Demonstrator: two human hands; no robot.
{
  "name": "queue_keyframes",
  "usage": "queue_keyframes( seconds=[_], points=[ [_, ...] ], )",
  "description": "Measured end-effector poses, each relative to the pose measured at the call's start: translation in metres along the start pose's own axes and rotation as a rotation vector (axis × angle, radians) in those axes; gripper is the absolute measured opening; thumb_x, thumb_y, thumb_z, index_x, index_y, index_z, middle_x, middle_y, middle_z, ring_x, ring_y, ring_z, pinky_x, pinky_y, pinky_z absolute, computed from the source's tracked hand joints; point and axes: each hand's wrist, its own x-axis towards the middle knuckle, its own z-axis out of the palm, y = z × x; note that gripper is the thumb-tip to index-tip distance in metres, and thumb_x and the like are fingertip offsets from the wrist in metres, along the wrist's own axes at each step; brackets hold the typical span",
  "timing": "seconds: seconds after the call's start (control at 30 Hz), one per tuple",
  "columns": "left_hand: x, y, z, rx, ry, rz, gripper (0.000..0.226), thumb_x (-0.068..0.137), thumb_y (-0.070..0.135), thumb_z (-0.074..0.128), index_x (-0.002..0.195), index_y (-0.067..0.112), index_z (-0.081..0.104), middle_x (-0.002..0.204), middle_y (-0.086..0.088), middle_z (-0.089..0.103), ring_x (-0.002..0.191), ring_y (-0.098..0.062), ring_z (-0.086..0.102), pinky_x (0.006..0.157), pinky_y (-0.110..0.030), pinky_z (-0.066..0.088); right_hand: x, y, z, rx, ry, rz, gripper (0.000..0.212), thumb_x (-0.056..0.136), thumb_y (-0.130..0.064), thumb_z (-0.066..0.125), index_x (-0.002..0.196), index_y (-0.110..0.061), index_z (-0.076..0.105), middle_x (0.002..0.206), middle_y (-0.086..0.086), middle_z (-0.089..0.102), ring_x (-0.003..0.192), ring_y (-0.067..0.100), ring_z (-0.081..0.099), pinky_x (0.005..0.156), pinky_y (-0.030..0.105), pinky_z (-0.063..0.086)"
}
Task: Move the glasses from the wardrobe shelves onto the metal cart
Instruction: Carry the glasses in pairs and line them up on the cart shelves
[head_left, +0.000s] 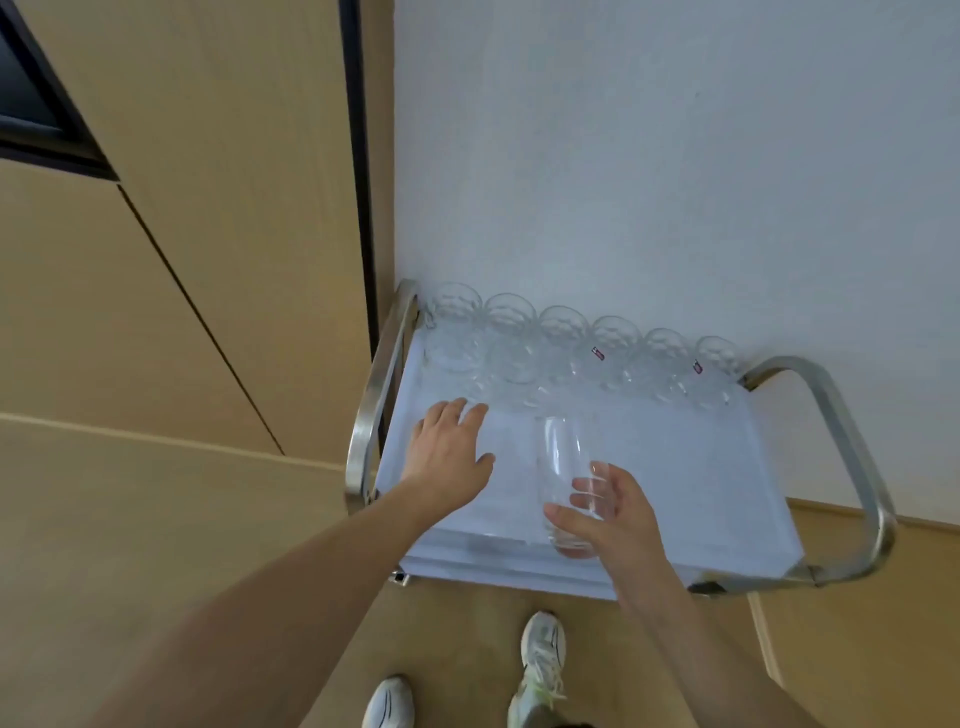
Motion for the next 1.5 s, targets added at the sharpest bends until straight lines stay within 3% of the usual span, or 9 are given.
queue_keyframes(
  seconds=[0.3, 0.47, 0.63, 0.77, 0.87, 1.07, 1.2, 1.3, 1.5],
  points=[
    [-0.056, 0.003, 0.034, -0.047, -0.033, -0.057, 0.068, 0.098, 0.037, 0.056, 0.158, 0.021, 0.028, 0.164, -0.01, 0.027, 0.152, -0.029, 0.018, 0.122, -0.046, 0.024, -0.041, 0.027, -0.015, 0.018, -0.008, 0.027, 0.075, 0.069, -0.003, 0.089, 0.132, -0.019, 0.052, 0.125, 0.007, 0.059, 0.116, 0.023, 0.059, 0.055, 0.02, 0.056],
    [-0.087, 0.023, 0.056, -0.031, -0.021, -0.097, 0.067, 0.098, 0.036, 0.056, 0.157, 0.02, 0.03, 0.163, -0.011, 0.029, 0.151, -0.03, 0.02, 0.121, -0.046, 0.025, -0.054, 0.048, -0.041, -0.018, -0.032, 0.028, 0.08, 0.058, -0.017, 0.097, 0.124, -0.03, 0.054, 0.124, 0.001, 0.061, 0.116, 0.018, 0.061, 0.079, 0.048, 0.062],
    [-0.13, 0.051, 0.087, 0.005, -0.033, -0.144, 0.065, 0.096, 0.034, 0.06, 0.154, 0.017, 0.036, 0.159, -0.011, 0.035, 0.148, -0.03, 0.026, 0.12, -0.044, 0.027, -0.064, 0.085, -0.078, 0.012, -0.026, 0.022, 0.074, 0.061, -0.016, 0.096, 0.122, -0.029, 0.055, 0.122, -0.001, 0.064, 0.111, 0.016, 0.064, 0.084, 0.037, 0.059],
    [-0.151, 0.073, 0.127, 0.016, -0.062, -0.159, 0.064, 0.095, 0.034, 0.063, 0.152, 0.017, 0.041, 0.155, -0.009, 0.04, 0.146, -0.03, 0.03, 0.119, -0.044, 0.027, -0.066, 0.124, -0.103, 0.083, -0.045, 0.061, 0.075, 0.063, -0.01, 0.094, 0.127, -0.021, 0.055, 0.121, 0.0, 0.063, 0.108, 0.016, 0.065, 0.066, 0.03, 0.061],
    [-0.161, 0.078, 0.156, 0.032, -0.068, -0.168, 0.064, 0.093, 0.033, 0.065, 0.151, 0.017, 0.042, 0.156, -0.011, 0.041, 0.146, -0.031, 0.03, 0.119, -0.046, 0.028, -0.061, 0.153, -0.116, 0.124, -0.064, 0.102, 0.075, 0.063, -0.011, 0.094, 0.123, -0.03, 0.053, 0.124, -0.002, 0.06, 0.113, 0.014, 0.063, 0.077, 0.047, 0.063],
    [-0.156, 0.074, 0.201, 0.045, -0.084, -0.197, 0.064, 0.095, 0.034, 0.064, 0.153, 0.021, 0.041, 0.159, -0.007, 0.036, 0.148, -0.027, 0.026, 0.12, -0.042, 0.028, -0.037, 0.208, -0.13, 0.151, -0.07, 0.116, 0.085, 0.057, -0.022, 0.099, 0.125, -0.038, 0.051, 0.126, -0.01, 0.057, 0.122, 0.009, 0.058, 0.09, 0.055, 0.058],
    [-0.148, 0.069, 0.24, 0.001, -0.087, -0.216, 0.062, 0.094, 0.03, 0.065, 0.152, 0.022, 0.043, 0.159, -0.005, 0.038, 0.146, -0.025, 0.03, 0.119, -0.038, 0.027, -0.017, 0.252, -0.128, 0.147, -0.048, 0.093, 0.081, 0.061, -0.022, 0.097, 0.126, -0.035, 0.052, 0.122, -0.011, 0.059, 0.117, 0.002, 0.058, 0.093, 0.047, 0.058],
    [-0.139, 0.057, 0.269, 0.0, -0.084, -0.204, 0.061, 0.091, 0.027, 0.069, 0.148, 0.019, 0.048, 0.155, -0.007, 0.044, 0.143, -0.028, 0.037, 0.117, -0.041, 0.033, -0.001, 0.286, -0.12, 0.147, -0.032, 0.09, 0.081, 0.062, -0.018, 0.096, 0.129, -0.028, 0.053, 0.117, -0.011, 0.06, 0.117, 0.005, 0.059, 0.086, 0.025, 0.056],
    [-0.103, 0.016, 0.319, 0.01, -0.043, -0.174, 0.061, 0.091, 0.027, 0.071, 0.147, 0.017, 0.05, 0.151, -0.006, 0.049, 0.141, -0.027, 0.039, 0.113, -0.047, 0.038, 0.036, 0.341, -0.103, 0.198, -0.064, 0.075, 0.077, 0.066, -0.01, 0.093, 0.13, -0.025, 0.053, 0.119, -0.012, 0.06, 0.115, 0.001, 0.059, 0.09, 0.019, 0.055]
  ],
)
